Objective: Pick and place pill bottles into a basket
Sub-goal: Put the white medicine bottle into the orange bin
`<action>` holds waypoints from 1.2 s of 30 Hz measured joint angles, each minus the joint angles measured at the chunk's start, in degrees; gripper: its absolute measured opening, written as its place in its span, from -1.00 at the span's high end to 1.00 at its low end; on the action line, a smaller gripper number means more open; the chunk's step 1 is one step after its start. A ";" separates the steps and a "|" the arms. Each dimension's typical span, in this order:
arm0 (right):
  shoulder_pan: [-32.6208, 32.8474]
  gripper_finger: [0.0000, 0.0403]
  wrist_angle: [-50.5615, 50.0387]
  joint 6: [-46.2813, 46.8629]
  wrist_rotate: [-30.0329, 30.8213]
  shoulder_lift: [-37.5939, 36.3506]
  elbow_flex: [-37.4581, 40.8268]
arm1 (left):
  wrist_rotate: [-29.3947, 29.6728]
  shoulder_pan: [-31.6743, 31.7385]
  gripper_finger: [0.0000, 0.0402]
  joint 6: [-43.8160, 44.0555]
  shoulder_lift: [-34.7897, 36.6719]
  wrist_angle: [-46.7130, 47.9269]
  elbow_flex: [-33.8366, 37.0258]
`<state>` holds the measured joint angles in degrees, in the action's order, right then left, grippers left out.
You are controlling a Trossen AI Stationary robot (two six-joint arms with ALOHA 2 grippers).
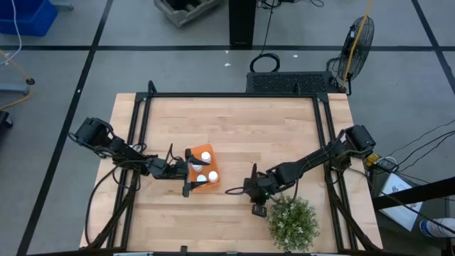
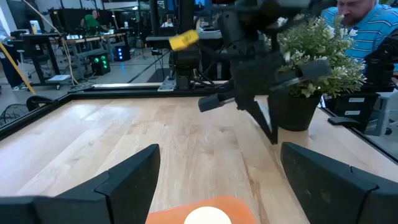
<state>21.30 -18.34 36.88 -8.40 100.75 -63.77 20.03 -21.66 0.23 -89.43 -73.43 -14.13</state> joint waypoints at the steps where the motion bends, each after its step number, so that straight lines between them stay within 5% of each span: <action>1: -0.22 1.00 1.45 -0.35 0.25 -0.27 -0.02 | 0.02 -0.01 -0.67 0.04 0.00 -0.02 0.00; 9: -1.06 1.00 4.09 -5.51 4.26 -6.67 -0.04 | 0.00 -0.01 -0.67 0.24 0.00 0.92 0.00; 24: 0.88 1.00 -9.23 -14.94 17.80 -25.18 -0.16 | -0.15 -0.01 -0.67 1.46 0.02 3.17 0.00; 30: 0.78 0.91 -15.86 -4.50 10.83 -21.23 -0.08 | -0.24 -0.01 -0.67 1.88 0.02 3.45 0.00; 36: 0.84 0.36 -10.35 2.83 -0.12 -13.90 -0.04 | -0.24 -0.01 -0.67 1.79 0.02 3.45 0.00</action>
<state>22.14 -28.69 39.71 -8.52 86.85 -63.81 19.79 -21.67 2.02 -89.41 -69.97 -14.13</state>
